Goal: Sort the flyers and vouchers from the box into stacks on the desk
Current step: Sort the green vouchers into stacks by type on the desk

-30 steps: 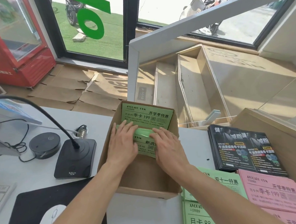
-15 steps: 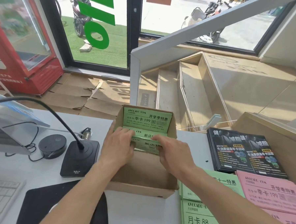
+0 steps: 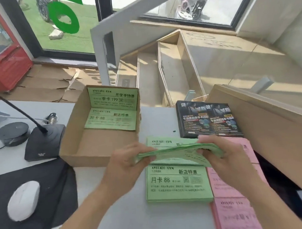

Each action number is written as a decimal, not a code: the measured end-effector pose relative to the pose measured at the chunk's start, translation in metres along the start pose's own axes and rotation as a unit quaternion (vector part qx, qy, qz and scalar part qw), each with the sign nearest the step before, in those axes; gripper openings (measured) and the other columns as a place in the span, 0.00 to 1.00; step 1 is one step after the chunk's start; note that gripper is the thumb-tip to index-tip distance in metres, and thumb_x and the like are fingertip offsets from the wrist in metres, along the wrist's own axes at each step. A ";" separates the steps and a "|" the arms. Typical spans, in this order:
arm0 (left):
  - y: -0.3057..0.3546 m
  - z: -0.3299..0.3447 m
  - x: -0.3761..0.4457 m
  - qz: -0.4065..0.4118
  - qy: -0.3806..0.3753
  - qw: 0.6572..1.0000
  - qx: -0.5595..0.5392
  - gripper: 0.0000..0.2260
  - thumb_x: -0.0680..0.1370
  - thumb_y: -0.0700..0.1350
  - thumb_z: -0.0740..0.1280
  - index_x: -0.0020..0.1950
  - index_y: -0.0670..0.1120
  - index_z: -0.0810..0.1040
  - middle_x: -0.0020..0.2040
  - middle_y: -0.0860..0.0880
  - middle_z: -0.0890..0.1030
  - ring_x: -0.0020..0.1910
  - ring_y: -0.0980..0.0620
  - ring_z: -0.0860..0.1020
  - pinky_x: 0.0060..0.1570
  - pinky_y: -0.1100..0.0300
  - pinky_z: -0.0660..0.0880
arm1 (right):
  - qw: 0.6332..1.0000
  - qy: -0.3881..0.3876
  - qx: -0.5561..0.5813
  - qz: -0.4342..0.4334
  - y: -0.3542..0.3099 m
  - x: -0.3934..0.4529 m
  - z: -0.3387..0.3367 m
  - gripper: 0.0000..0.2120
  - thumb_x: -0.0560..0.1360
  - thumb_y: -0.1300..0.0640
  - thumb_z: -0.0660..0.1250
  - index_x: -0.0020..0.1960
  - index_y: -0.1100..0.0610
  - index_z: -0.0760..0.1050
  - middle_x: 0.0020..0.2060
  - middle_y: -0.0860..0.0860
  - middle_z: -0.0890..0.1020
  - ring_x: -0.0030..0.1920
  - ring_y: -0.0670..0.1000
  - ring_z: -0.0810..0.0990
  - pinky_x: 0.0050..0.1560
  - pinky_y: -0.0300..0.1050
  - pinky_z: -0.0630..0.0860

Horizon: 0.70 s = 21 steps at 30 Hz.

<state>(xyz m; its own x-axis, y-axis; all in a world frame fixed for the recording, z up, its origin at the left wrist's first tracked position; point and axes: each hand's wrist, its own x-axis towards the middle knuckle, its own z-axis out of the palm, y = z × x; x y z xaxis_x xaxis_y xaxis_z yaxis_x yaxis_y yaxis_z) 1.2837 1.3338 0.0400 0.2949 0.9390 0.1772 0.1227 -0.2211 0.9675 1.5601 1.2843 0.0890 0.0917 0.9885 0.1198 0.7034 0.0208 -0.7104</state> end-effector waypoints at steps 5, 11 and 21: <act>-0.029 0.045 -0.027 -0.055 -0.009 0.998 0.002 0.12 0.72 0.39 0.76 0.49 0.57 0.87 0.47 0.56 0.86 0.50 0.53 0.83 0.44 0.62 0.79 | 0.998 -0.026 0.010 0.064 0.054 -0.045 0.008 0.12 0.74 0.59 0.74 0.53 0.44 0.82 0.47 0.35 0.84 0.52 0.41 0.82 0.53 0.47 0.79; -0.045 0.058 -0.048 -0.159 0.012 0.987 0.023 0.19 0.75 0.41 0.76 0.60 0.59 0.80 0.55 0.59 0.84 0.56 0.60 0.81 0.55 0.66 0.77 | 0.990 -0.072 0.021 0.121 0.078 -0.063 0.019 0.18 0.75 0.56 0.74 0.58 0.37 0.78 0.53 0.28 0.80 0.58 0.29 0.74 0.60 0.35 0.71; -0.048 0.072 -0.055 -0.183 0.110 0.975 0.053 0.20 0.77 0.38 0.72 0.62 0.58 0.75 0.48 0.54 0.85 0.44 0.55 0.82 0.42 0.65 0.76 | 0.970 -0.006 0.144 0.197 0.078 -0.060 0.027 0.28 0.78 0.59 0.71 0.69 0.36 0.65 0.52 0.39 0.81 0.47 0.37 0.82 0.40 0.37 0.81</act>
<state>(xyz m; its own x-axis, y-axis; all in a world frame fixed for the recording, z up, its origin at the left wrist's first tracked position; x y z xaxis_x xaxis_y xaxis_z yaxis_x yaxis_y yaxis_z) 1.3297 1.2743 -0.0290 0.0046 0.9913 -0.1318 0.2828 0.1251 0.9510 1.5900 1.2307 0.0076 0.3041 0.9299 -0.2067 0.3891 -0.3193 -0.8641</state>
